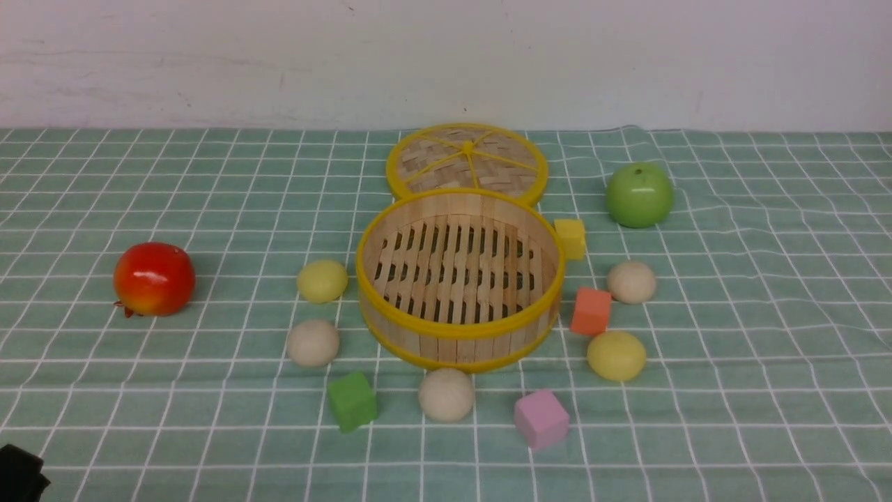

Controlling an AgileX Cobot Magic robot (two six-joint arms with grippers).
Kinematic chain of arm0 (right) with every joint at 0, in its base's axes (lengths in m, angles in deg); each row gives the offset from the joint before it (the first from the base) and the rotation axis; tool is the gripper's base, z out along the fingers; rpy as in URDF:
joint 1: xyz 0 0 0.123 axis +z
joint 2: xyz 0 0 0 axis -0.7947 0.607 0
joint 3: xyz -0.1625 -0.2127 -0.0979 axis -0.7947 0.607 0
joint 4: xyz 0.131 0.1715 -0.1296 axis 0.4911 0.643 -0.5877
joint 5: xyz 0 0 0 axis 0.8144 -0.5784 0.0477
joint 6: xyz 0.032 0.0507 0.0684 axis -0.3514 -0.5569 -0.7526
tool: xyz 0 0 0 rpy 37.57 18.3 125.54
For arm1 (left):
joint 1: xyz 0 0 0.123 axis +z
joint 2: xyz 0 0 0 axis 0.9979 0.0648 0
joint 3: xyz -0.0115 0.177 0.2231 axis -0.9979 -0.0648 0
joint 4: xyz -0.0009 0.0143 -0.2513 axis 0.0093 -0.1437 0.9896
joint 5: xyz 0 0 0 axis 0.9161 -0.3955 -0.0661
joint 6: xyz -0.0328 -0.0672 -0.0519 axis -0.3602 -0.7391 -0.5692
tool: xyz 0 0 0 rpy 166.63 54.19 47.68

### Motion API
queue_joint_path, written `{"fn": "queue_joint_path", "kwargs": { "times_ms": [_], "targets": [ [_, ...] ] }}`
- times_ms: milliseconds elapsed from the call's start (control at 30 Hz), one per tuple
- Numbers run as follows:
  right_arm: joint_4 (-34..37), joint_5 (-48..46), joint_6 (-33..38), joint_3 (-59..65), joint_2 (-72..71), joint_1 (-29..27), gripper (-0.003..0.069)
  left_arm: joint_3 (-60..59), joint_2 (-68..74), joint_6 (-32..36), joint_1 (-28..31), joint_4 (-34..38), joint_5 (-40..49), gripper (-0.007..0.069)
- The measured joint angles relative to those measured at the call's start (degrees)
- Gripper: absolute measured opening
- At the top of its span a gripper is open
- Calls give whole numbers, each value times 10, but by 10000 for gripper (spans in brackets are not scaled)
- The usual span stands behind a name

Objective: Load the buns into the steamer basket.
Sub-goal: Use the left arm to grab a steamed stuffed bun

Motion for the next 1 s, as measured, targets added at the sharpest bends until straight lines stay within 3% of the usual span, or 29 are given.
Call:
{"fn": "queue_joint_path", "kwargs": {
  "times_ms": [200,333,400,500,700,900,1000],
  "targets": [
    [0,0,0,0,0,0,113,166,68,97,0,-40,182,-11],
    [0,0,0,0,0,0,113,254,180,138,0,-79,304,-14],
    [0,0,0,0,0,0,113,321,301,169,0,-118,406,-14],
    [0,0,0,0,0,0,113,368,421,209,0,-149,469,-14],
    [0,0,0,0,0,0,113,433,618,259,-10,-164,484,-14],
    [0,0,0,0,0,0,113,515,724,263,-125,-197,467,-14],
    [0,0,0,0,0,0,113,563,774,240,-133,-226,451,-14]
  ]
}}
